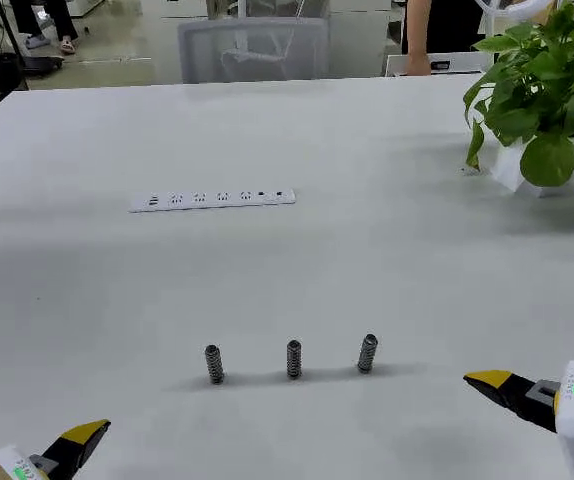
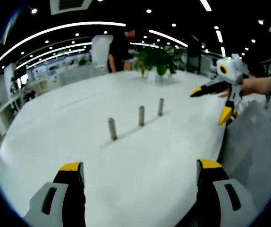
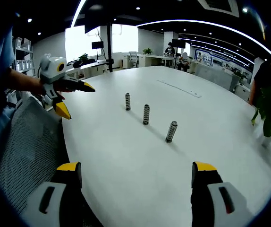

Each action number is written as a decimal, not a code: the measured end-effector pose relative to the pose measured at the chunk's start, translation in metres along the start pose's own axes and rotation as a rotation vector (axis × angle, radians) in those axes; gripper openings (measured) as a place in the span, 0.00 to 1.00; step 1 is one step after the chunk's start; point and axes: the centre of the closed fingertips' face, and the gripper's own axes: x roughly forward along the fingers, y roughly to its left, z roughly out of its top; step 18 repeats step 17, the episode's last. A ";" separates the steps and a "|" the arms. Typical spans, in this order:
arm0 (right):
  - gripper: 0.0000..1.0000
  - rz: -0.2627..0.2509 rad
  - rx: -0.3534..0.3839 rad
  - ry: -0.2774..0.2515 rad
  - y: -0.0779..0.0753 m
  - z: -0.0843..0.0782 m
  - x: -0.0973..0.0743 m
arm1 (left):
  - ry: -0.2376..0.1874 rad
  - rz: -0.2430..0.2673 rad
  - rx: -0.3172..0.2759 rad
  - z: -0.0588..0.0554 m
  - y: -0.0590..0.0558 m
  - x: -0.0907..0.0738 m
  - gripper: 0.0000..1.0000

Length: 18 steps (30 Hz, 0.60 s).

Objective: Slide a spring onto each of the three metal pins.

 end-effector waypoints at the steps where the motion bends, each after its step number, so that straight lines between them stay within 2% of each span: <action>1: 0.98 -0.002 -0.004 -0.004 0.000 0.001 0.000 | -0.004 0.001 -0.003 0.000 0.000 -0.001 1.00; 3: 0.98 -0.013 -0.008 -0.007 -0.003 0.001 0.000 | -0.005 0.003 -0.010 -0.002 0.000 -0.001 1.00; 7: 0.98 -0.032 0.034 -0.019 -0.004 0.000 -0.001 | 0.002 0.009 -0.020 -0.003 -0.002 -0.002 1.00; 11: 0.98 -0.050 0.064 -0.047 -0.002 0.002 -0.003 | -0.017 0.010 -0.036 0.001 -0.001 -0.001 1.00; 18: 0.98 -0.062 0.060 -0.034 0.002 -0.002 -0.009 | -0.042 0.014 -0.037 0.009 -0.002 0.000 1.00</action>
